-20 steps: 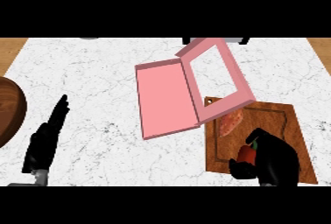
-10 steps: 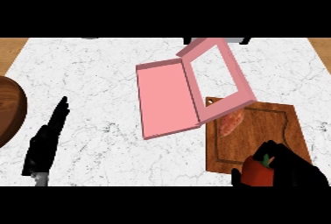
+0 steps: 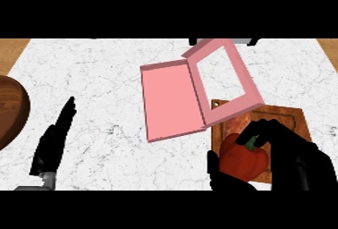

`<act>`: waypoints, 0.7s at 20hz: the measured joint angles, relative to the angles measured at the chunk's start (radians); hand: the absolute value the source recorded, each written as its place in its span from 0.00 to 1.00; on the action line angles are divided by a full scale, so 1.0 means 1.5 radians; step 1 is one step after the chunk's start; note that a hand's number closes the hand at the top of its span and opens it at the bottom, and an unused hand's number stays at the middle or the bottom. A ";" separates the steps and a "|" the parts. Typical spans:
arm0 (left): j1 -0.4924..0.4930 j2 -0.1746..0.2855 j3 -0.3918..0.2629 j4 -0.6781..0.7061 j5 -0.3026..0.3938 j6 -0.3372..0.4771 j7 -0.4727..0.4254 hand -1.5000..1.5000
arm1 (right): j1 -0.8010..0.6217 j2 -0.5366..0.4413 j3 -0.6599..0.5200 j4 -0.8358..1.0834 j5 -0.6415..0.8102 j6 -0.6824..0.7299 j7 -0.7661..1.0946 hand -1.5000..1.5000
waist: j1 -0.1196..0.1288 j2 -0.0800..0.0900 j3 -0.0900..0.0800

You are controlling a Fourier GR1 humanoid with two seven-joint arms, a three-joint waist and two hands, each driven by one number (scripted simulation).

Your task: Pick the bell pepper from the cutting board and place it in the cardboard box

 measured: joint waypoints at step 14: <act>-0.005 0.002 0.027 -0.005 0.000 -0.040 0.002 0.50 | -0.373 0.041 -0.135 0.343 -0.135 -0.024 0.025 1.00 | 0.008 0.002 0.000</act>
